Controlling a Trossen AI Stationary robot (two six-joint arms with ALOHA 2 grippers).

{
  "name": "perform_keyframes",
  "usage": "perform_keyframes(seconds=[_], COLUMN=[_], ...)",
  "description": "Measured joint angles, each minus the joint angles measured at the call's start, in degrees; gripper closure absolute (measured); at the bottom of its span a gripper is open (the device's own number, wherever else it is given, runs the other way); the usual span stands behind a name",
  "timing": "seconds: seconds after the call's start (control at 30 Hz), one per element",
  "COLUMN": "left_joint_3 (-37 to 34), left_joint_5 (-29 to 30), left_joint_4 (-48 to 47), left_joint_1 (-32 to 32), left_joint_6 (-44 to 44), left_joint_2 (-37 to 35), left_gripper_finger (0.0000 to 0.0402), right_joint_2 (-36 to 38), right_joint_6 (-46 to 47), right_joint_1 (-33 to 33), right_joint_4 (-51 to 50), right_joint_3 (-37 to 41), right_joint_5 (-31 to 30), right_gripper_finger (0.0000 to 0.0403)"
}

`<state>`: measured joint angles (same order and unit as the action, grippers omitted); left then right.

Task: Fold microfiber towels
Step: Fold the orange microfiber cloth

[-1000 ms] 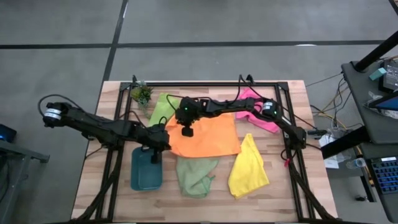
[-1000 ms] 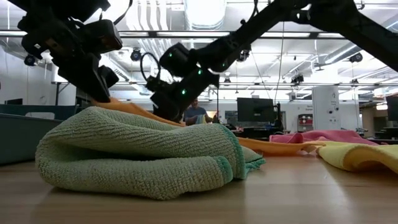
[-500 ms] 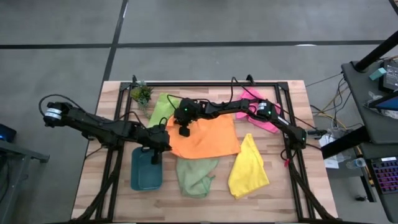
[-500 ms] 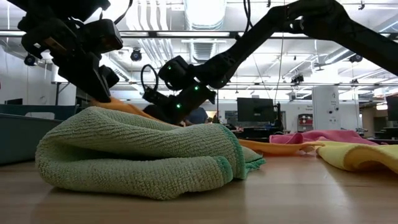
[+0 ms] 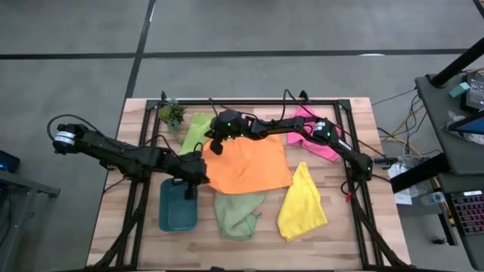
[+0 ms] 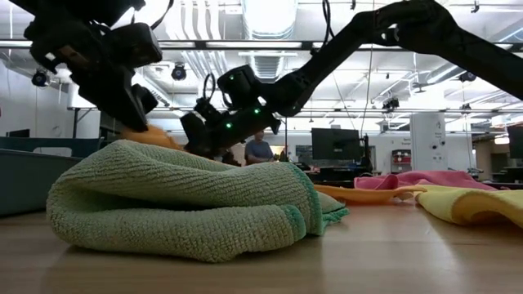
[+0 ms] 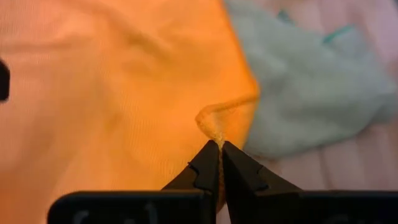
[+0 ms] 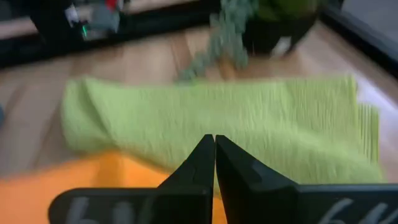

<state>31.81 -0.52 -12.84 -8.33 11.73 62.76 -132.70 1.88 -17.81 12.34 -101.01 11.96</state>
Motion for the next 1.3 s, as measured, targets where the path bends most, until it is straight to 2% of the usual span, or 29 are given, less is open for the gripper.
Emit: perform_keyframes(seconds=[0.2,0.37,0.5,0.67,0.8,0.97,1.13,1.3], left_joint_3=[0.0,0.0,0.0,0.0,0.0,0.0,0.0,-0.3], left_joint_5=[-0.8,-0.8,-0.8,-0.8,-0.8,-0.8,-0.4,0.2], left_joint_4=[5.7,6.4,6.4,6.3,6.3,6.4,6.4,6.4], left_joint_1=[-1.4,-1.8,-2.1,-2.4,-2.4,-2.4,-2.3,-2.3], left_joint_6=[0.1,0.8,3.0,4.4,4.3,3.0,2.5,2.4], left_joint_2=[0.5,2.5,4.5,5.9,6.2,6.1,6.2,6.2], left_gripper_finger=[0.0402,0.0402,0.0402,0.0401,0.0402,0.0402,0.0402,0.0402], right_joint_2=[5.6,10.5,11.9,11.7,11.6,12.2,13.3,16.2], right_joint_6=[-5.5,-14.8,-17.5,-17.4,-15.7,-15.5,-15.0,-12.3], right_joint_1=[-0.5,-0.3,-0.5,-1.0,-1.4,-2.5,-3.4,-3.3], right_joint_4=[-15.8,-33.5,-43.6,-45.5,-45.7,-50.1,-56.5,-55.1], right_joint_3=[0.0,0.1,0.6,4.2,7.2,9.2,9.4,9.8], right_joint_5=[2.0,2.0,2.0,0.1,-8.8,-15.1,-16.9,-16.6], right_gripper_finger=[0.0394,0.0394,0.0394,0.0394,0.0394,0.0394,0.0394,0.0394])
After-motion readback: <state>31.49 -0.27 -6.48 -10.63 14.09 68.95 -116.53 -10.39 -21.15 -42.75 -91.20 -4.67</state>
